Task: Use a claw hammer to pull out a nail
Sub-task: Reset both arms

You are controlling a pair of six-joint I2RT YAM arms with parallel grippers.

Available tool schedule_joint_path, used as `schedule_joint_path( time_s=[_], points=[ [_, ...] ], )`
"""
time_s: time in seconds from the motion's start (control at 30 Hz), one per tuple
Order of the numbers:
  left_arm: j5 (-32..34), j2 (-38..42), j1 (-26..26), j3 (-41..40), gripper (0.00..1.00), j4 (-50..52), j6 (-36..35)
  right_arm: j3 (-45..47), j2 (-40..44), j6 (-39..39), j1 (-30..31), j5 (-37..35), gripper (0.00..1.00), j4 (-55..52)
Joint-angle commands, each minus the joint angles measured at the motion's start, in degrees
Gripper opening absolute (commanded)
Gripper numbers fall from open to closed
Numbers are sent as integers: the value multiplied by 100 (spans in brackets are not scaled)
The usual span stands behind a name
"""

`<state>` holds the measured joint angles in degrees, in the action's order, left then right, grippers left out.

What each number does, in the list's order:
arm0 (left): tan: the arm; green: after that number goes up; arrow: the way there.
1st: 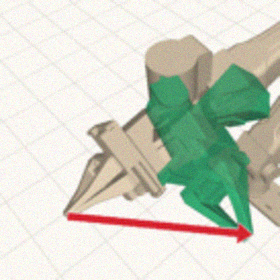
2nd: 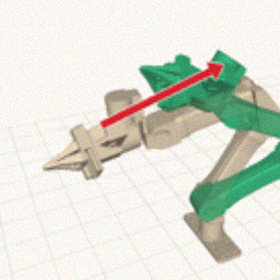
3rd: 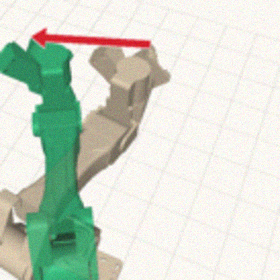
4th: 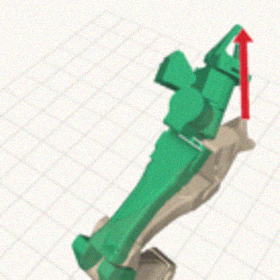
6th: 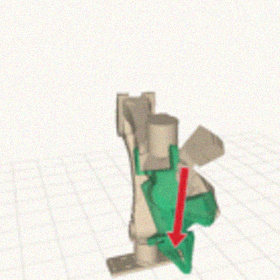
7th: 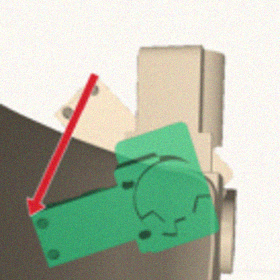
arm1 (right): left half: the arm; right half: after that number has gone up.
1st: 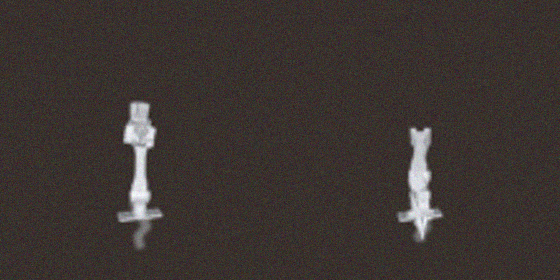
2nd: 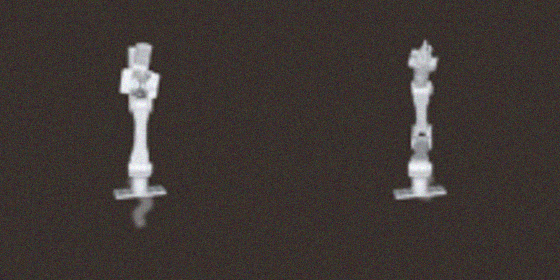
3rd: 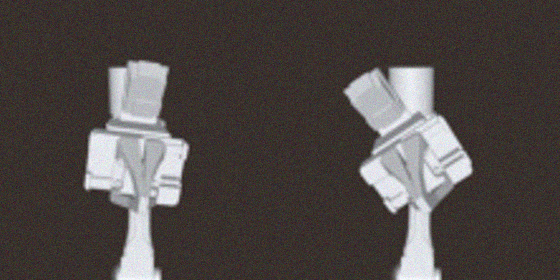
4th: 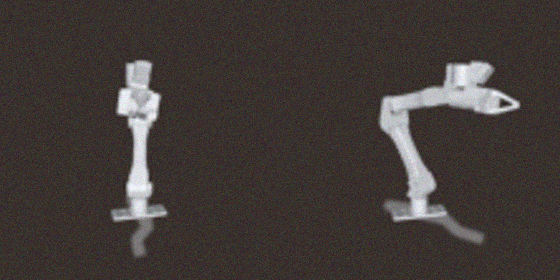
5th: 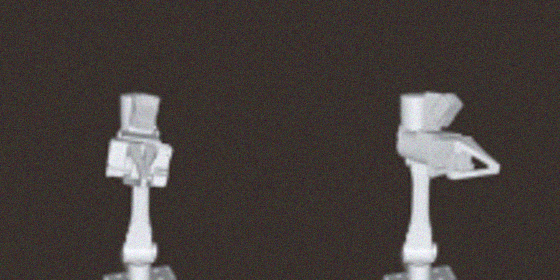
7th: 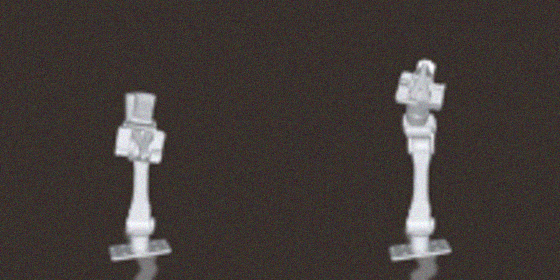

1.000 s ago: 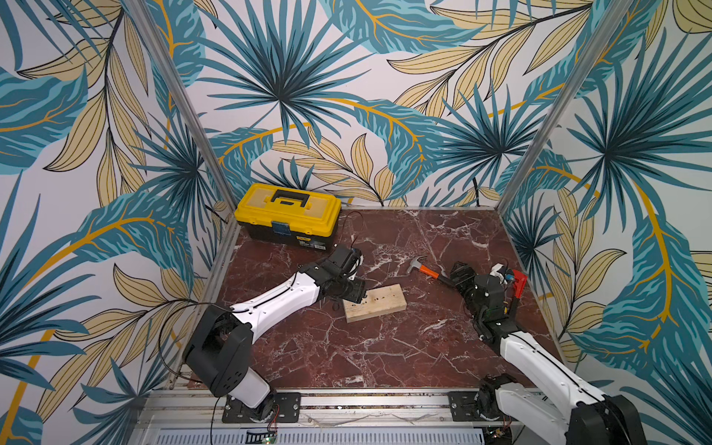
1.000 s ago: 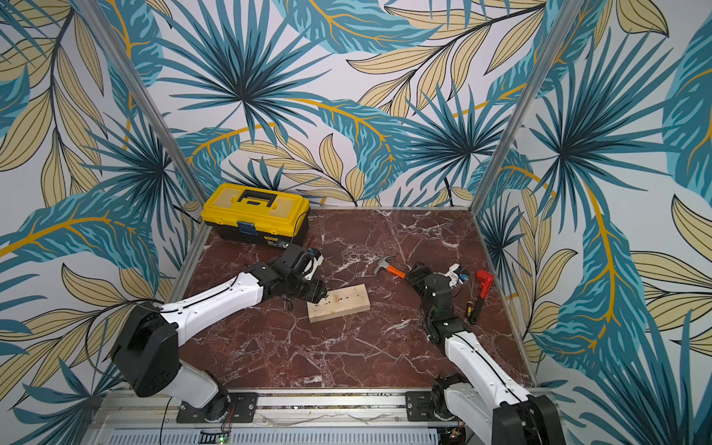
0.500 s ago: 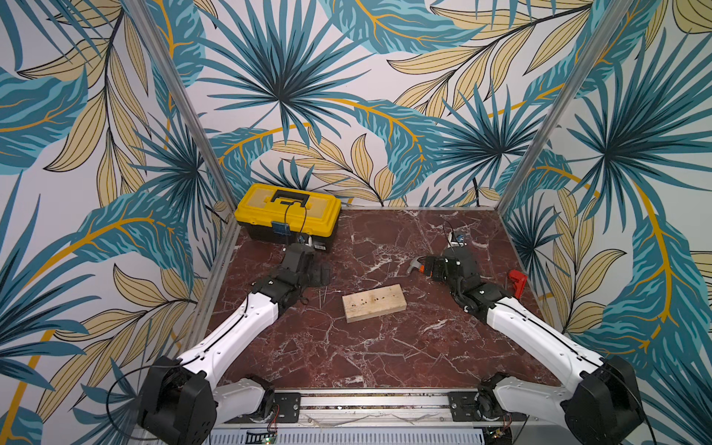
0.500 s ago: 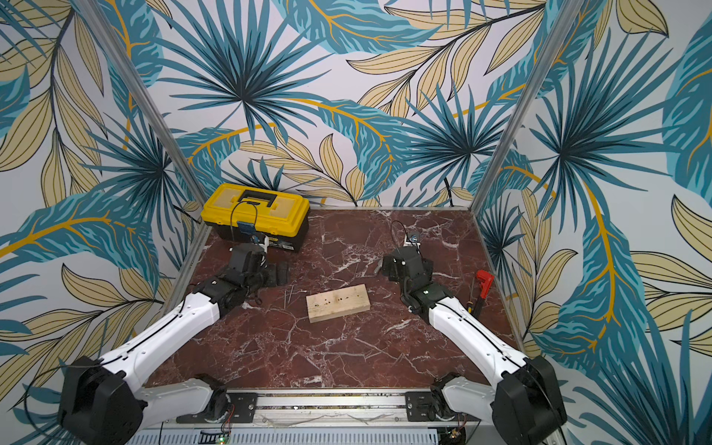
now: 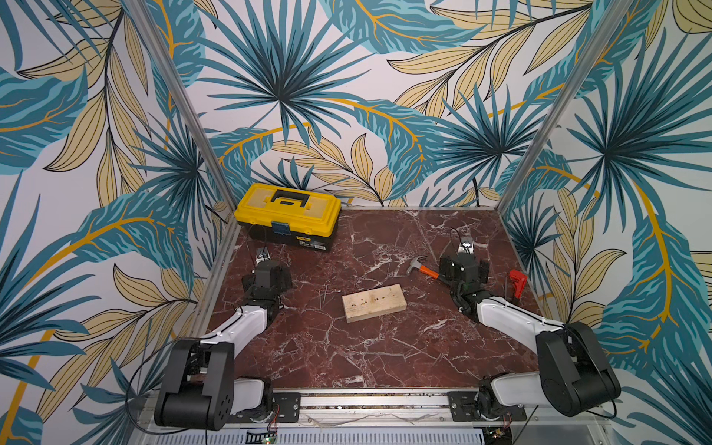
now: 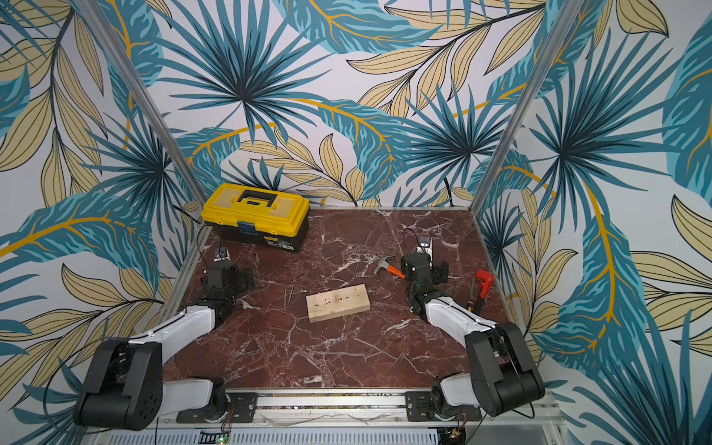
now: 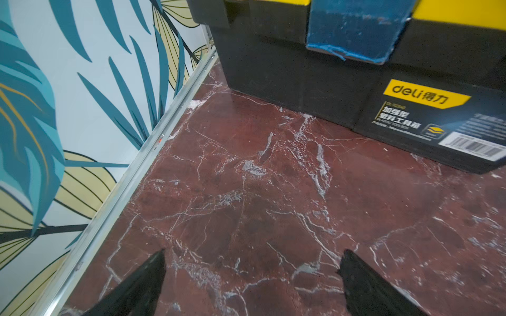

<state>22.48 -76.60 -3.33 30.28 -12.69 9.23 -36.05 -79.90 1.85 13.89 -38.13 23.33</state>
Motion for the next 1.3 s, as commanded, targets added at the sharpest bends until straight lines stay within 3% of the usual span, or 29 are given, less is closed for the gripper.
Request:
schedule_joint_path(
  time_s=[0.0,0.07,0.2,0.33,0.43,0.5,0.57,0.6,0.63,0.7,0.77,1.27],
  points=[
    [23,-246,70,-67,99,-1225,-169,-119,-19,-19,-181,-85,99,229],
    [-149,-297,75,-172,99,-1657,-220,-122,81,95,-283,-45,99,-10],
    [-604,-587,95,-122,100,-2057,-617,203,297,79,-605,732,100,424],
    [-934,-879,206,-558,99,-3106,-668,225,92,149,-798,884,99,-242],
    [-1244,-1197,316,-822,100,-3964,-702,1022,348,183,-798,1156,99,998],
    [-1272,-1182,333,-805,100,-3913,-696,1406,293,-9,-800,1191,99,1970],
    [-1287,-1169,331,-811,100,-3911,-716,1549,-301,-55,-826,1447,99,2646],
    [-1294,-1156,324,-822,99,-3912,-729,1651,-775,-380,-821,1768,99,3510],
    [-1275,-1151,313,-827,100,-3910,-744,1691,-774,-373,-826,1767,99,3657],
    [-1202,-1149,283,-829,100,-3913,-756,1444,-438,-113,-872,1809,99,2542],
    [-1193,-1138,280,-831,100,-3901,-757,1543,-665,-253,-913,1931,99,3150],
    [-1304,-1191,324,-770,99,-3864,-720,1571,-659,-241,-897,1791,99,3186]
  ],
)
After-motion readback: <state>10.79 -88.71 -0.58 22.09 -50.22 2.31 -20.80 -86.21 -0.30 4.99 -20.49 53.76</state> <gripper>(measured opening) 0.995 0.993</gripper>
